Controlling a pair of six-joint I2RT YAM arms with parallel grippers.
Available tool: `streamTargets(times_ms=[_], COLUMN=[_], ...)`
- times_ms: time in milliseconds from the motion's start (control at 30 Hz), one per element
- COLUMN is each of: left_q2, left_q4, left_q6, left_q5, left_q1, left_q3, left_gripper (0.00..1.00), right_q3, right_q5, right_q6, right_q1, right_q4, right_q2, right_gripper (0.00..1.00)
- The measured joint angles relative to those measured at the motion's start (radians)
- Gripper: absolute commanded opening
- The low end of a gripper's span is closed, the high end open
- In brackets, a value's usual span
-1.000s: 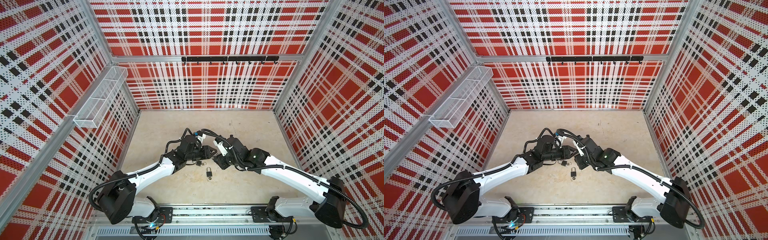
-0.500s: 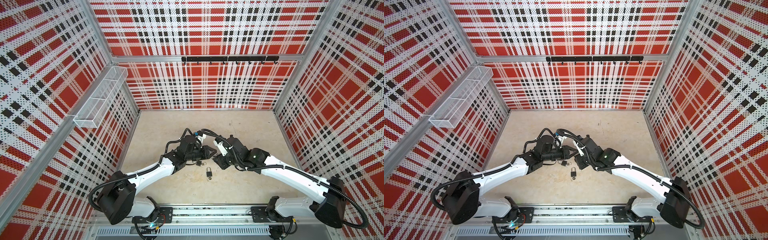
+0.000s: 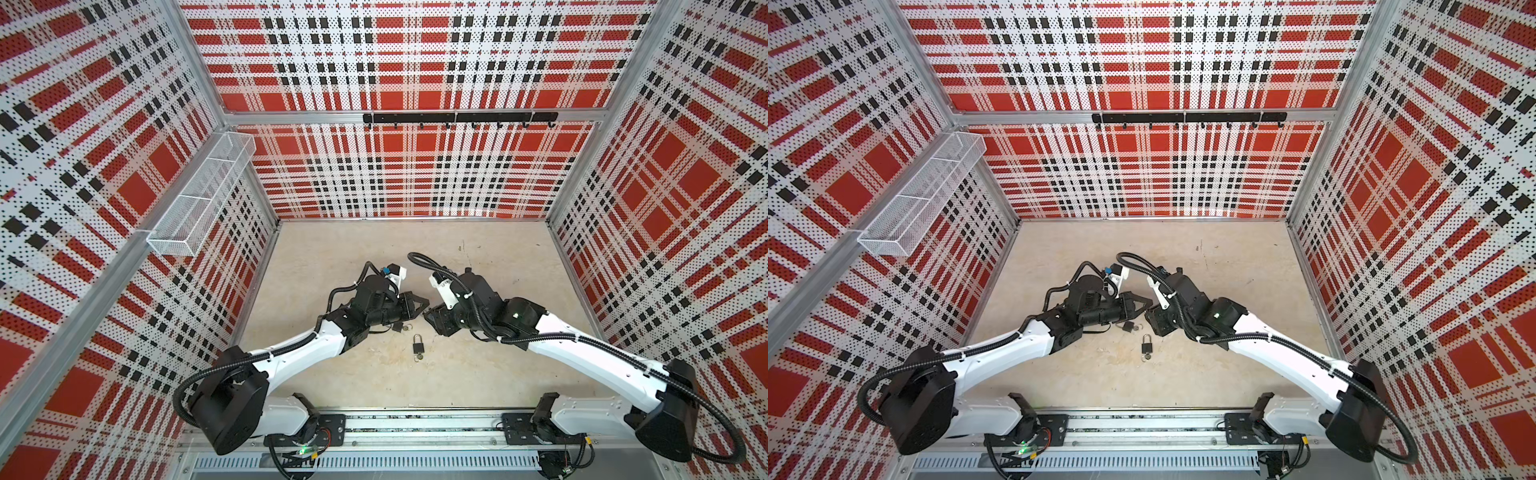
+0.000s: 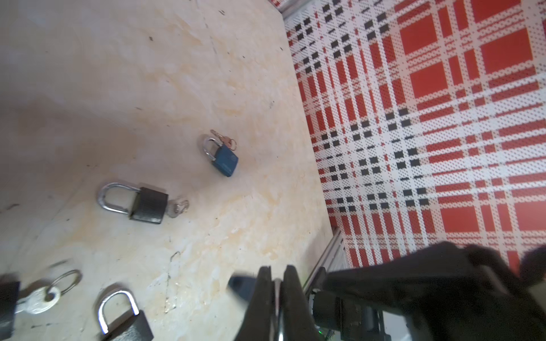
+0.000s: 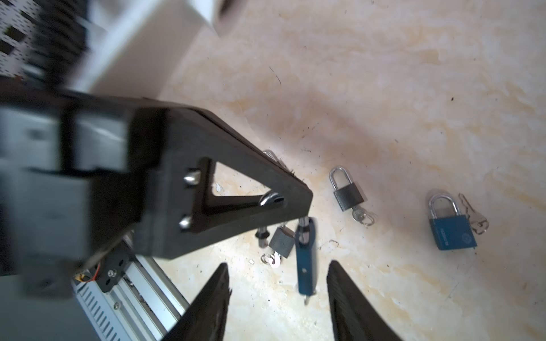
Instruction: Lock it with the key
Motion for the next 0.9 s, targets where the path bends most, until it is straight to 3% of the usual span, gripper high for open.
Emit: streamTargets(times_ms=[333, 667, 900], left_q2=[-0.11, -0.113, -0.105], left_q4=[0.01, 0.014, 0.017], left_q6=[-0.158, -0.265, -0.305], left_q5=[-0.177, -0.259, -0.264], left_q1=[-0.013, -0.047, -0.048], left_q3=[0.032, 0.171, 0.214], left_gripper=[0.0, 0.0, 0.0], right_q3=[-0.2, -0.207, -0.192], right_q5=[-0.207, -0.381, -0.405], right_q6=[0.066, 0.01, -0.035], right_q1=[-0.264, -0.286, -0.286], right_q4=[0.249, 0.414, 0.453], right_q2=[-0.241, -0.216, -0.189], right_gripper=[0.57, 0.55, 0.54])
